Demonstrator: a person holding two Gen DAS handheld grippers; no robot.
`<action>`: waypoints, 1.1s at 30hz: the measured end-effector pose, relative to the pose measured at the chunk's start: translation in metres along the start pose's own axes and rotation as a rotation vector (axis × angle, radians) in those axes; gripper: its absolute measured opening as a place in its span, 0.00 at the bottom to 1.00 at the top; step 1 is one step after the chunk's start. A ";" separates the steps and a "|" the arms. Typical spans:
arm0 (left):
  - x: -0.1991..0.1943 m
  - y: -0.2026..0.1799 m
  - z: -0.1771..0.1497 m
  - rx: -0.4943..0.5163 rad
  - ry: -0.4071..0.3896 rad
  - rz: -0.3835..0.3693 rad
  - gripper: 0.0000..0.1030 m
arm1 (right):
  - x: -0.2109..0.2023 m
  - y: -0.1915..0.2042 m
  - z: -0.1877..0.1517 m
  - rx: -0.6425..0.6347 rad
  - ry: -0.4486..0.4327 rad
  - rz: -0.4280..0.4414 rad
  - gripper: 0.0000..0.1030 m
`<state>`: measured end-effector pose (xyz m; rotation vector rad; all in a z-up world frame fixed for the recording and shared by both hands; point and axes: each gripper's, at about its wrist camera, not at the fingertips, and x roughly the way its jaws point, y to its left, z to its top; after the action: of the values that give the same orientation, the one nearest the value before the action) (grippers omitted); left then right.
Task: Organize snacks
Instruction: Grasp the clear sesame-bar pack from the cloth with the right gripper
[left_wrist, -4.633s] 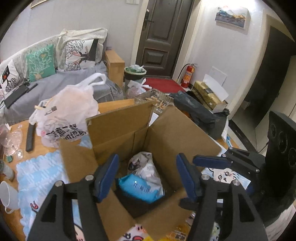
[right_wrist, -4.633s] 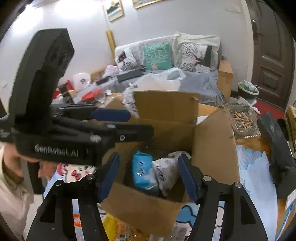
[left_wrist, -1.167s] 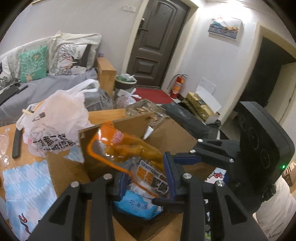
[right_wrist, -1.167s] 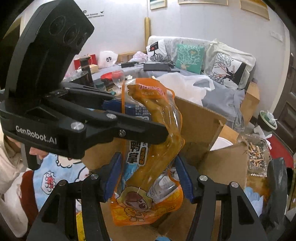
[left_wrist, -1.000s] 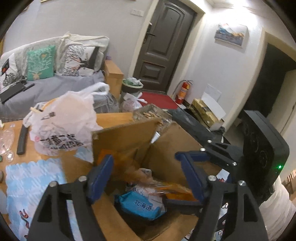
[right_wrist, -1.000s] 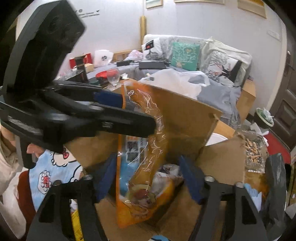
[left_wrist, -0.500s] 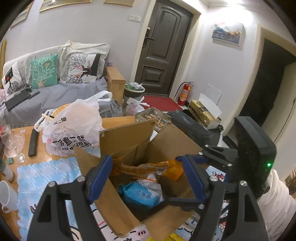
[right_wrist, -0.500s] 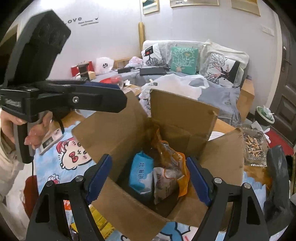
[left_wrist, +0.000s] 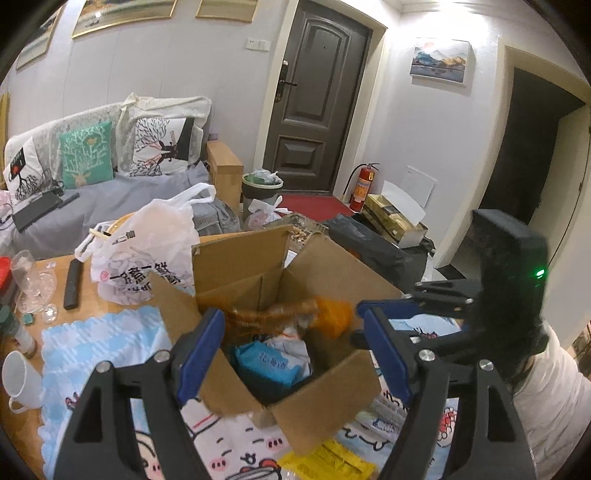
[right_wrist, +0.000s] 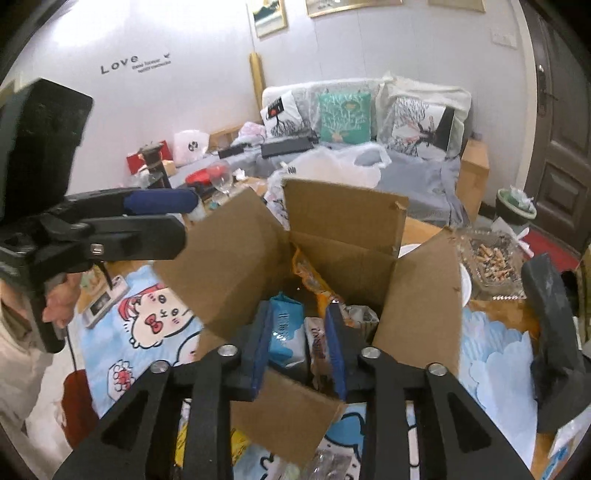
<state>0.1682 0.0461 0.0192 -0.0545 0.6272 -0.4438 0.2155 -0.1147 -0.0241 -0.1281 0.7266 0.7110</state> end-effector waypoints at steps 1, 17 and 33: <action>-0.008 -0.005 -0.006 0.012 -0.007 0.002 0.74 | -0.008 0.004 -0.003 -0.003 -0.011 0.006 0.29; -0.007 -0.042 -0.134 0.005 0.140 -0.050 0.78 | -0.038 0.007 -0.153 0.175 0.140 -0.089 0.39; 0.027 -0.046 -0.170 -0.068 0.225 -0.081 0.78 | -0.009 -0.013 -0.190 0.272 0.173 -0.126 0.34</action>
<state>0.0713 0.0076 -0.1254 -0.0955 0.8636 -0.5107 0.1115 -0.1950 -0.1629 0.0141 0.9651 0.4790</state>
